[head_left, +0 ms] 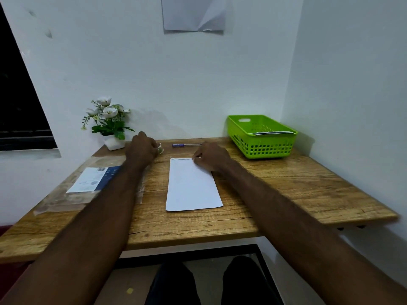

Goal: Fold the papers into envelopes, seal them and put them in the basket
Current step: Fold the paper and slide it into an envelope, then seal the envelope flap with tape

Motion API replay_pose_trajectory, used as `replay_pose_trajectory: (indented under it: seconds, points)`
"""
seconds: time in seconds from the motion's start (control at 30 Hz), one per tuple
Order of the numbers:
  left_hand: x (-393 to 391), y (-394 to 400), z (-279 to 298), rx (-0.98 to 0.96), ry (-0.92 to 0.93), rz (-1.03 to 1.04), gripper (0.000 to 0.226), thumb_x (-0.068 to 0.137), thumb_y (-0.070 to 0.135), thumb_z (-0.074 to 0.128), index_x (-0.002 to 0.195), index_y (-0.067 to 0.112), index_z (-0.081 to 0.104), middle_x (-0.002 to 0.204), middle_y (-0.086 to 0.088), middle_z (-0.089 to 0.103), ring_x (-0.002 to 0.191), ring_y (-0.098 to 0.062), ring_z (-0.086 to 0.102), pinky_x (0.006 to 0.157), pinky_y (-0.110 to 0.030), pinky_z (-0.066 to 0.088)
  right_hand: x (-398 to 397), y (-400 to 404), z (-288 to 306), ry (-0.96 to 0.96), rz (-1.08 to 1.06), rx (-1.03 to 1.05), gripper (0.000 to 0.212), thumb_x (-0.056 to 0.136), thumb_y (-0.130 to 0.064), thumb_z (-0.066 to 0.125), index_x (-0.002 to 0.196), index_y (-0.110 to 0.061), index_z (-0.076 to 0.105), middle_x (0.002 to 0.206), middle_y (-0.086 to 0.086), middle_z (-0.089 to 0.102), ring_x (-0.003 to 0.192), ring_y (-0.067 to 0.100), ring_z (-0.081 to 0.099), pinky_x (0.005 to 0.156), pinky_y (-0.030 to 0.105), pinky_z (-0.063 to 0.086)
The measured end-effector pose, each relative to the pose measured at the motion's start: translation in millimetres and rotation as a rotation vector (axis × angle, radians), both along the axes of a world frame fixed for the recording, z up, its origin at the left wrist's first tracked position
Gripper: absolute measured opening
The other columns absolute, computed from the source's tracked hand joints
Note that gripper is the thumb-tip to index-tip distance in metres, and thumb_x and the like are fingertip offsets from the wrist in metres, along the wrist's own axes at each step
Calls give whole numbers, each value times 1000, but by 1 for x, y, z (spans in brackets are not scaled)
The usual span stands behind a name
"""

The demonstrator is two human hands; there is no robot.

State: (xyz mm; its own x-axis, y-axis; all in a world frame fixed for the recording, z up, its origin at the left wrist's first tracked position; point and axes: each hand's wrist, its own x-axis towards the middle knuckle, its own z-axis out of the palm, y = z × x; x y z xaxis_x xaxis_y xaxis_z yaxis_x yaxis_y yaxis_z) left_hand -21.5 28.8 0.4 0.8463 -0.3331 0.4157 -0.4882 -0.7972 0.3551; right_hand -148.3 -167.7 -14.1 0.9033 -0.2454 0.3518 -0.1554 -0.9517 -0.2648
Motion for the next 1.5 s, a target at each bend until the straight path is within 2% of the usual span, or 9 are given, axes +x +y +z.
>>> replay_pose_trajectory:
  seconds: [0.17,0.27,0.4,0.47,0.53,0.83,0.97,1.3,1.5]
  points:
    - [-8,-4,12,-486,218,-230,22,87,33,80,87,11,82,87,-2,76,84,-10,66,71,-27,49,0,1,-2,-7,0,-17,29,87,-25,56,102,-26,81,115,-1,73,112,24,64,83,30,52]
    - [-20,-11,20,-772,492,-249,29,80,36,85,92,12,76,89,0,73,82,-11,63,69,-31,50,0,1,-1,-36,8,-24,28,89,-27,58,108,-27,79,118,3,68,117,26,59,80,29,43]
    - [-31,-20,25,-799,648,-277,34,79,38,86,101,15,74,95,1,74,87,-13,64,68,-32,50,-1,8,9,-350,14,100,33,93,-35,64,123,-26,72,114,-3,64,112,18,58,85,33,48]
    - [-35,-23,25,-815,664,-285,29,79,37,86,95,15,75,89,1,74,80,-12,62,66,-30,48,-2,15,13,-571,49,225,35,89,-36,71,122,-26,72,108,-9,66,99,11,61,77,29,50]
    - [-39,-26,25,-821,669,-278,23,79,35,86,88,16,77,83,0,73,72,-11,61,66,-30,47,-3,20,14,-666,118,261,37,84,-36,76,119,-25,74,105,-10,67,86,5,59,68,22,47]
    - [-37,-24,28,-846,789,-323,21,88,36,77,90,15,78,75,4,75,68,-8,63,62,-27,51,-3,23,12,-635,190,250,28,82,-29,84,109,-22,79,103,-7,71,79,10,66,68,38,56]
    - [-36,-21,30,-833,824,-391,17,85,32,80,91,16,77,83,2,76,69,-6,68,60,-26,53,-4,21,13,-655,177,250,26,83,-28,83,108,-20,79,105,-8,74,77,8,69,69,36,56]
    - [-43,-24,30,-906,760,-353,26,83,24,82,102,7,78,75,-1,72,64,-8,67,60,-25,53,-4,24,15,-664,168,353,9,85,-26,80,90,-19,79,97,-10,75,76,8,71,73,38,57]
    - [-41,-27,29,-936,675,-297,20,81,19,82,94,4,78,75,-7,73,58,-8,66,51,-21,52,-5,26,15,-619,176,302,5,87,-23,78,90,-19,77,100,-10,73,77,7,70,71,36,56]
